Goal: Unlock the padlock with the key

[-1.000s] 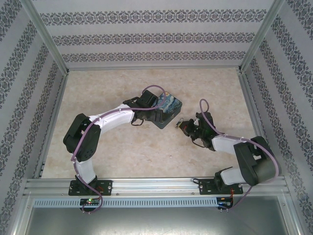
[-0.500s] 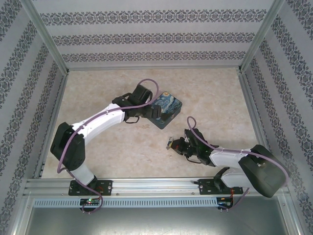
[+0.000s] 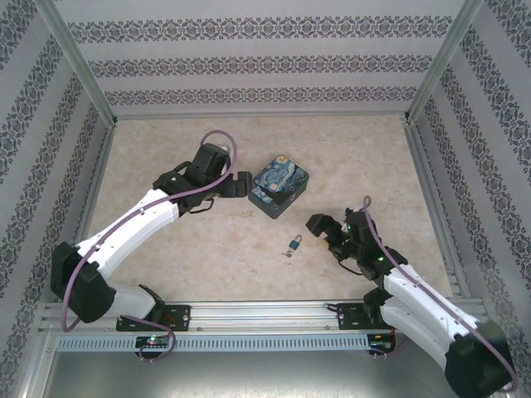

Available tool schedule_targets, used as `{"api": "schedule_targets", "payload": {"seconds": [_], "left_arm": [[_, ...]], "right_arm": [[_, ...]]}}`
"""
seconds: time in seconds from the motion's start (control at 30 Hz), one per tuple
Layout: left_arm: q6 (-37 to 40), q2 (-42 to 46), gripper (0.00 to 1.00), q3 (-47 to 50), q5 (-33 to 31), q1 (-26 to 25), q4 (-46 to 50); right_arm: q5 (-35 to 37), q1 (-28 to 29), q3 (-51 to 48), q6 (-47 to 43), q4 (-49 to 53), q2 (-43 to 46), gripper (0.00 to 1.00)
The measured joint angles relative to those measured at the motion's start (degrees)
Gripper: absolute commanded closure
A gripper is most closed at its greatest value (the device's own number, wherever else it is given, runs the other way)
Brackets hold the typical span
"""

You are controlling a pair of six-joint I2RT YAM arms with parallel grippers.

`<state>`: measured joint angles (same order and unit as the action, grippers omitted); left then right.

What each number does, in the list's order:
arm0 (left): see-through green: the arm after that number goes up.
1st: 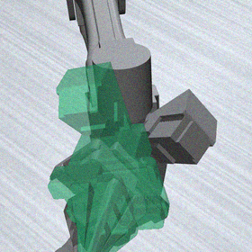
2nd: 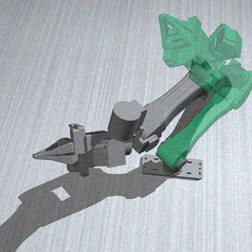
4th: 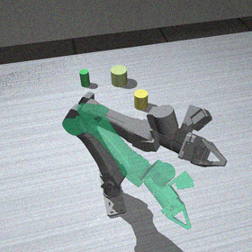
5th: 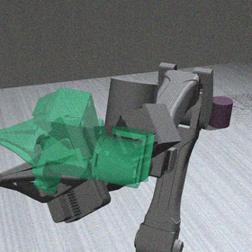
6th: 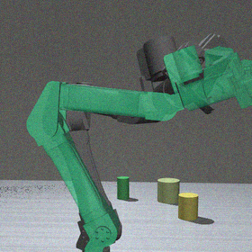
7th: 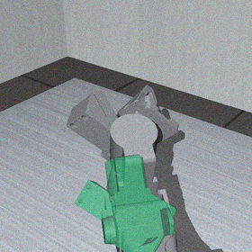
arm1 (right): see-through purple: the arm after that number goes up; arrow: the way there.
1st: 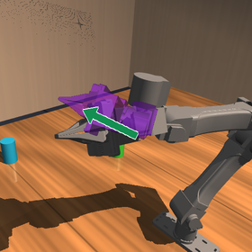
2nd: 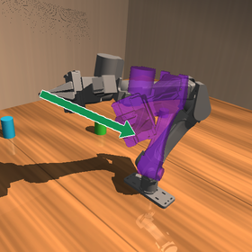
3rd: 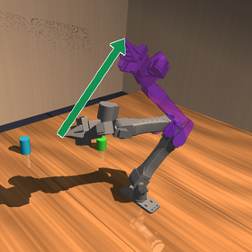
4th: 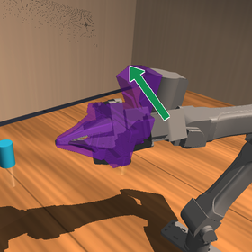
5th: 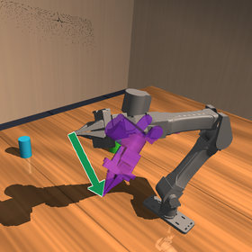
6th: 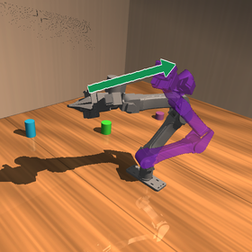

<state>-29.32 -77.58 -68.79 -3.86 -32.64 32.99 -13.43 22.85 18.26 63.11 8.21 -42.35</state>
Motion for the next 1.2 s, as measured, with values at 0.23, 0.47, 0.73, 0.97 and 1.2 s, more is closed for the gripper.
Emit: {"api": "schedule_targets", "payload": {"seconds": [0.23,0.47,0.73,0.97,1.2], "left_arm": [[3.0,9.1,0.00,6.4,-10.1,3.8,-1.6],[13.9,16.0,0.00,17.0,-20.9,7.0,-11.8],[25.5,16.1,0.00,24.1,-25.9,14.4,-25.8],[30.1,8.4,0.00,33.3,-23.6,21.0,-43.6],[29.6,-2.7,0.00,42.0,-20.3,26.8,-58.4]], "right_arm": [[3.6,-8.8,15.9,-10.7,12.5,-3.1,0.02],[17.1,-11.6,26.6,-21.6,14.1,-14.0,0.02],[32.6,-11.9,26.8,-33.0,4.4,-21.7,0.02],[35.1,-15.1,20.4,-40.5,-8.9,-24.1,0.02],[36.8,-17.1,15.1,-46.8,-19.3,-29.5,0.02]]}}
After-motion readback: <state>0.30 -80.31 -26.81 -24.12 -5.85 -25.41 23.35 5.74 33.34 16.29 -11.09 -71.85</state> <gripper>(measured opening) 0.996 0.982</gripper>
